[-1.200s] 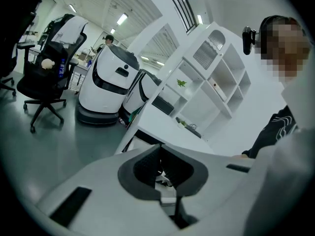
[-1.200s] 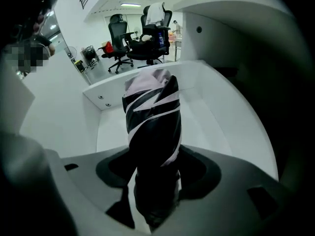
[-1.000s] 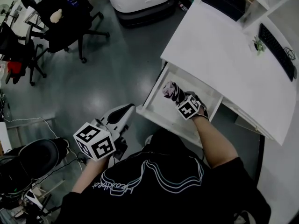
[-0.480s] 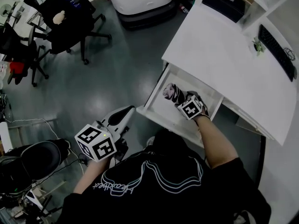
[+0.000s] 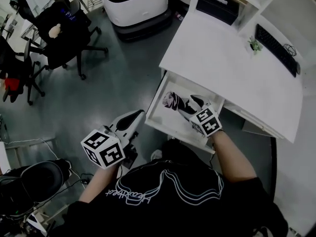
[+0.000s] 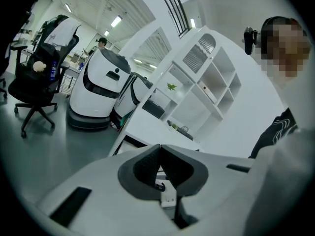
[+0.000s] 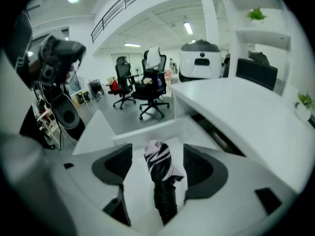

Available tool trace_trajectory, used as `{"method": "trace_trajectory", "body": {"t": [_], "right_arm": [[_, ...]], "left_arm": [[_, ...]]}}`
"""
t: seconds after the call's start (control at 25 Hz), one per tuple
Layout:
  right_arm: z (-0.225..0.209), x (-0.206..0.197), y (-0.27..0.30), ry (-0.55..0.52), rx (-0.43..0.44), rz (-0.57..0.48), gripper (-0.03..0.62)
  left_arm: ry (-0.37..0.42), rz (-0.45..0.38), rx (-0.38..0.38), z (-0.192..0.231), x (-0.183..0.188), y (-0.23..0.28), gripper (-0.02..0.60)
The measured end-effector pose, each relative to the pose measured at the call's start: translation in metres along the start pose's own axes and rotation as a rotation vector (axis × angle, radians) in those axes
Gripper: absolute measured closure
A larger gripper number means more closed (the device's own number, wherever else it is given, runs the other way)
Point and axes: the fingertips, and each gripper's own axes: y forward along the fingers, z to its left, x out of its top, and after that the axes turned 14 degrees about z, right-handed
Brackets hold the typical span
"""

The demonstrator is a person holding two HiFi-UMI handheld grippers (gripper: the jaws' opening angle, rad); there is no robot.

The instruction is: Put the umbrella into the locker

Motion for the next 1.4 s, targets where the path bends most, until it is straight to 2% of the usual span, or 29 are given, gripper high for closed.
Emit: {"method": "trace_trajectory", "body": {"t": [0.08, 0.16, 0.32, 0.44, 0.6, 0.68, 1.0, 1.24, 1.4], "right_arm": [[0.007, 0.02, -0.039, 0.024, -0.004, -0.099, 0.298], [0.016, 0.039, -0.079, 0.047, -0.012, -0.203, 0.369], [0.049, 0.067, -0.158, 0.021, 0.008, -0.396, 0.412], [0.069, 0.076, -0.207, 0.012, 0.016, -0.507, 0.461], [0.082, 0.08, -0.269, 0.075, -0.009, -0.671, 0.59], [0.089, 0.075, -0.292, 0.097, -0.024, -0.735, 0.591], [0.133, 0.057, -0.338, 0.165, -0.028, -0.837, 0.591], [0.157, 0.05, -0.345, 0.22, 0.014, -0.879, 0.591], [0.172, 0.046, -0.347, 0.225, 0.009, -0.889, 0.591]], "left_arm": [[0.018, -0.006, -0.027, -0.01, 0.004, 0.002, 0.575], [0.037, -0.01, -0.058, -0.023, 0.009, 0.002, 0.575], [0.109, -0.012, -0.13, -0.058, 0.019, 0.0, 0.575], [0.176, -0.016, -0.177, -0.087, 0.024, -0.004, 0.575], [0.238, -0.03, -0.255, -0.123, 0.03, -0.012, 0.575], [0.272, -0.039, -0.289, -0.141, 0.032, -0.018, 0.575], [0.372, -0.066, -0.407, -0.19, 0.024, -0.043, 0.575], [0.386, -0.061, -0.438, -0.201, 0.008, -0.059, 0.575], [0.399, -0.064, -0.448, -0.207, -0.002, -0.071, 0.575]]}}
